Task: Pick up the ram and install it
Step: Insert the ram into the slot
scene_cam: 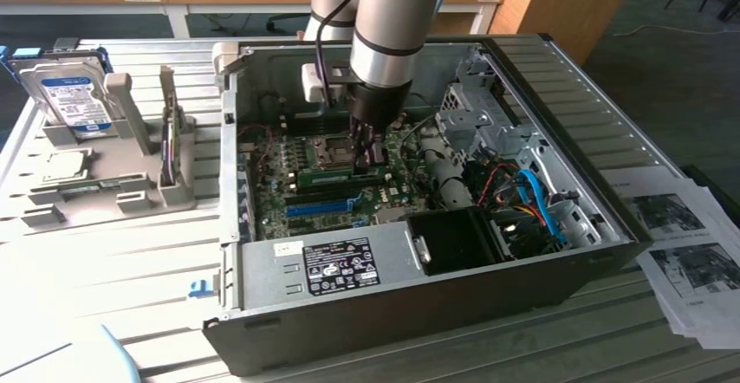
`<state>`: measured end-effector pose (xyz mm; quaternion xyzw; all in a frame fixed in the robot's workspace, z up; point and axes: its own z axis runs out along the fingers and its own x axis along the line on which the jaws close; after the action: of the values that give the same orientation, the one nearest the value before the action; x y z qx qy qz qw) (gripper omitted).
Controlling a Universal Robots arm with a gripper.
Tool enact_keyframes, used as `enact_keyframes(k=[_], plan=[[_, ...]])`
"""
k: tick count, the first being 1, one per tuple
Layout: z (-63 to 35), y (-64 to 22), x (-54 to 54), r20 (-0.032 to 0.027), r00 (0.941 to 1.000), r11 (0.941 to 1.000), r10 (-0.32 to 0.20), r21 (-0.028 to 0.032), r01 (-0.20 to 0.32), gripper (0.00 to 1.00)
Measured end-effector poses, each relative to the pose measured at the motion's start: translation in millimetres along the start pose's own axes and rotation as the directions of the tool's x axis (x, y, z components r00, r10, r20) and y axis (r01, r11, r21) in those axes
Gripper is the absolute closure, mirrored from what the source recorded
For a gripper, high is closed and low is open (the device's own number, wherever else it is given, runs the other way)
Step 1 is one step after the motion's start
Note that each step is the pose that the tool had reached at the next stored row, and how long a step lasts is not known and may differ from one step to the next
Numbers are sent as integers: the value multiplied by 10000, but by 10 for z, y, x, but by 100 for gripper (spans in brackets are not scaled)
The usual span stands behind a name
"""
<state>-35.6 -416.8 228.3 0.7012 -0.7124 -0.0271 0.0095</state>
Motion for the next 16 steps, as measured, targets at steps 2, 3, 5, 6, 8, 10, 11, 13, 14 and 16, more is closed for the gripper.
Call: enact_keyframes(k=[2,3,5,6,8,10,11,13,14,16], plan=[[6,0,0,1,10000,10000,0,11,0,89],[10,-1,0,2,10000,10000,-1,17,1,89],[17,-1,1,-1,10000,10000,-2,30,2,89],[20,-1,1,0,10000,10000,-1,37,1,89],[22,-1,1,-1,10000,10000,-1,42,1,89],[24,-1,0,2,10000,10000,-1,43,1,89],[24,-1,0,2,10000,10000,-2,43,2,89],[24,-2,0,2,10000,10000,-2,44,2,89],[24,-2,0,2,10000,10000,-2,44,2,89],[24,-2,0,3,10000,10000,-2,44,2,89]])
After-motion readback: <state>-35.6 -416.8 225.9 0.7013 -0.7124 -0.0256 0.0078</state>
